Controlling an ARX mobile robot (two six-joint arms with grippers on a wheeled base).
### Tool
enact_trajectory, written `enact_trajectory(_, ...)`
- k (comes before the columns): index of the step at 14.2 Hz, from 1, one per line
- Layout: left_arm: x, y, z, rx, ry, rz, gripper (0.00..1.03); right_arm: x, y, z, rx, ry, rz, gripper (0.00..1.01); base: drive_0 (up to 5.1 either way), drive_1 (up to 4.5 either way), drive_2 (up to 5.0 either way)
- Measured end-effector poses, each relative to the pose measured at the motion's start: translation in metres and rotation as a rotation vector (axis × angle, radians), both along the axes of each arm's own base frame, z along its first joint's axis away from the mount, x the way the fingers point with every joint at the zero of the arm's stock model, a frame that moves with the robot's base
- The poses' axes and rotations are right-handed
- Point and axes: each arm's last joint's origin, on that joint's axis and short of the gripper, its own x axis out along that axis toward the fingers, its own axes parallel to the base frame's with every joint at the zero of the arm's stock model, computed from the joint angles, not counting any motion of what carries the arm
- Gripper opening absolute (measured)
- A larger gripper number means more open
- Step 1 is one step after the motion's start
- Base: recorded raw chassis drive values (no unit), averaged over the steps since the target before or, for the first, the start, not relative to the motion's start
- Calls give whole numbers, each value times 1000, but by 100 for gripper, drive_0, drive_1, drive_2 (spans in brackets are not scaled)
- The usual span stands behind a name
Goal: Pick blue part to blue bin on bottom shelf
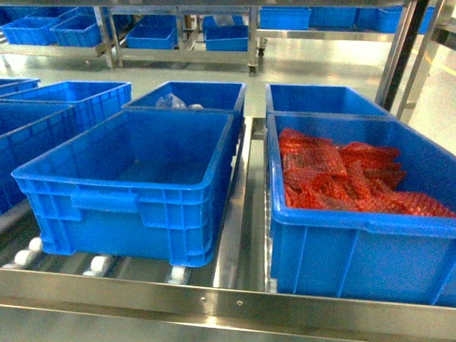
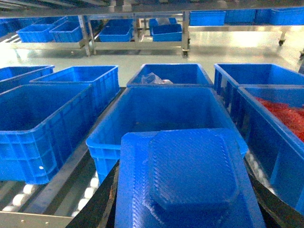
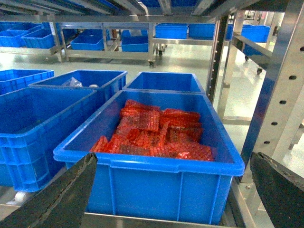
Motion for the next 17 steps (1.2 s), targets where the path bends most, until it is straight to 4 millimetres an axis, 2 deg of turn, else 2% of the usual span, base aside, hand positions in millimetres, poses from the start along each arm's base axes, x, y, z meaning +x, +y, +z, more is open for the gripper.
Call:
enact_trajectory(13,0,0,0,1,3,0,44,0,0,0,0,1,0,98,0,0,0)
enact_trajectory(17,0,0,0,0,0,0,44,0,0,0,0,0,0,98,5,414,-404)
